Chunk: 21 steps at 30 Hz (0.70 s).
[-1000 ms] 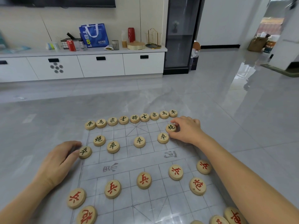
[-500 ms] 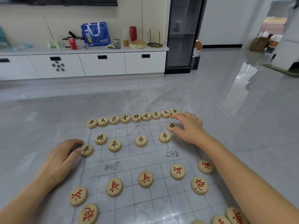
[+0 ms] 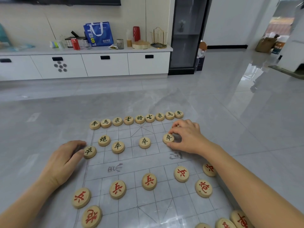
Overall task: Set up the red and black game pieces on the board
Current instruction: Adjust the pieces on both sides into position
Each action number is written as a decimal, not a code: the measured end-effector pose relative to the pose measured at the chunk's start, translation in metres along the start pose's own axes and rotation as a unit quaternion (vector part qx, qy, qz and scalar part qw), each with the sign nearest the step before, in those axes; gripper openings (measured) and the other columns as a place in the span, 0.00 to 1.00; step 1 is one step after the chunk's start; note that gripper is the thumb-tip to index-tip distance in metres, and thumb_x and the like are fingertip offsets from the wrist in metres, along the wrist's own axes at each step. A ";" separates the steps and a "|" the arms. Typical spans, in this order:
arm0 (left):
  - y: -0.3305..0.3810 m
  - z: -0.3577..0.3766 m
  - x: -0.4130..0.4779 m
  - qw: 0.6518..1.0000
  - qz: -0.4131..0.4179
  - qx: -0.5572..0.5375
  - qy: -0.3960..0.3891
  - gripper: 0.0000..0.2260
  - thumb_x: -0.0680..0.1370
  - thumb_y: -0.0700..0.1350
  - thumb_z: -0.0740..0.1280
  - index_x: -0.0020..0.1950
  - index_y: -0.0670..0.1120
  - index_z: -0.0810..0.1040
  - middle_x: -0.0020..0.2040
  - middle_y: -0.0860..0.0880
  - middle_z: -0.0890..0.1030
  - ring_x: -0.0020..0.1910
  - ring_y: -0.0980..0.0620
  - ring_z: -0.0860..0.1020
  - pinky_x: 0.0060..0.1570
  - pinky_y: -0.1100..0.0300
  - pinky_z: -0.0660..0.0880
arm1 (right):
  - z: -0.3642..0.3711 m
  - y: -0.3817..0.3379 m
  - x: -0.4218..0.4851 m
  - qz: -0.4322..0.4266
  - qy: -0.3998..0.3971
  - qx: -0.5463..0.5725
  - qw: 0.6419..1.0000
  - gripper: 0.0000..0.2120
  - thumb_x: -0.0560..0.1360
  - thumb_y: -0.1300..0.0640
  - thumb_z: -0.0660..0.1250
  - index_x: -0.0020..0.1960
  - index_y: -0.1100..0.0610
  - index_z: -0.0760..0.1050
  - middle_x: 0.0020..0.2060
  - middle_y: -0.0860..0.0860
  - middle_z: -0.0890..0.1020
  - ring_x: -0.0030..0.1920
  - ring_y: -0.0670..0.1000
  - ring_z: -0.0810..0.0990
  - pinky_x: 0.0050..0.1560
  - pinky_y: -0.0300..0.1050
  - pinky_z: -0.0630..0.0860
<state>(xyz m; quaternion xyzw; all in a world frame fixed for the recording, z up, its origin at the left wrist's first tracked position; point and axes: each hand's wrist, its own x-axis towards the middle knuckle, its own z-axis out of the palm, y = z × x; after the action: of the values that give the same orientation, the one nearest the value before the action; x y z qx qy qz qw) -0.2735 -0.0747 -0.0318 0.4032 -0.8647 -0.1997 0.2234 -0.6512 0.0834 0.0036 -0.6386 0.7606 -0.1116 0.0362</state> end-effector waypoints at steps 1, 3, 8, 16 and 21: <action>-0.001 0.000 0.000 1.000 0.000 -0.003 -0.001 0.14 0.73 0.62 0.51 0.55 0.64 0.68 0.55 0.51 0.78 0.53 0.51 0.75 0.55 0.50 0.72 | 0.000 0.000 0.000 0.001 0.001 0.001 1.000 0.21 0.69 0.35 0.65 0.59 0.42 0.74 0.58 0.42 0.68 0.62 0.47 0.62 0.59 0.46 0.56; -0.002 0.000 0.000 1.000 -0.002 -0.009 0.001 0.12 0.73 0.62 0.52 0.54 0.65 0.68 0.55 0.51 0.78 0.54 0.50 0.75 0.56 0.49 0.71 | 0.001 0.000 0.000 0.002 0.003 0.002 1.000 0.21 0.69 0.36 0.65 0.59 0.42 0.74 0.58 0.42 0.68 0.61 0.47 0.62 0.59 0.45 0.56; 0.001 -0.001 0.000 1.000 -0.009 -0.021 0.007 0.13 0.72 0.61 0.52 0.53 0.65 0.69 0.55 0.51 0.78 0.55 0.50 0.75 0.56 0.48 0.71 | 0.000 -0.002 -0.001 0.008 -0.002 0.002 1.000 0.23 0.70 0.36 0.65 0.62 0.43 0.72 0.59 0.43 0.67 0.63 0.47 0.62 0.60 0.45 0.56; 0.017 -0.002 -0.006 0.998 -0.052 0.002 0.046 0.29 0.72 0.60 0.50 0.61 0.43 0.75 0.69 0.47 0.69 0.66 0.48 0.69 0.64 0.54 0.64 | -0.010 -0.051 -0.032 -0.027 -0.015 0.000 1.000 0.36 0.66 0.28 0.55 0.70 0.42 0.63 0.63 0.43 0.64 0.65 0.47 0.59 0.63 0.45 0.55; 0.033 -0.012 -0.044 0.995 -0.068 -0.049 0.046 0.21 0.75 0.55 0.54 0.61 0.47 0.75 0.64 0.49 0.74 0.62 0.51 0.71 0.61 0.58 0.65 | -0.006 -0.101 -0.059 -0.072 -0.034 0.028 0.996 0.41 0.61 0.26 0.45 0.70 0.41 0.64 0.62 0.41 0.64 0.65 0.45 0.59 0.65 0.46 0.54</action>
<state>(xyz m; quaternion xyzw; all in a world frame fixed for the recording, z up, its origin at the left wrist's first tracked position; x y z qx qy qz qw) -0.2617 -0.0223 -0.0146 0.4580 -0.8134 -0.2377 0.2685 -0.5441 0.1253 0.0263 -0.6936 0.7078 -0.1137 0.0714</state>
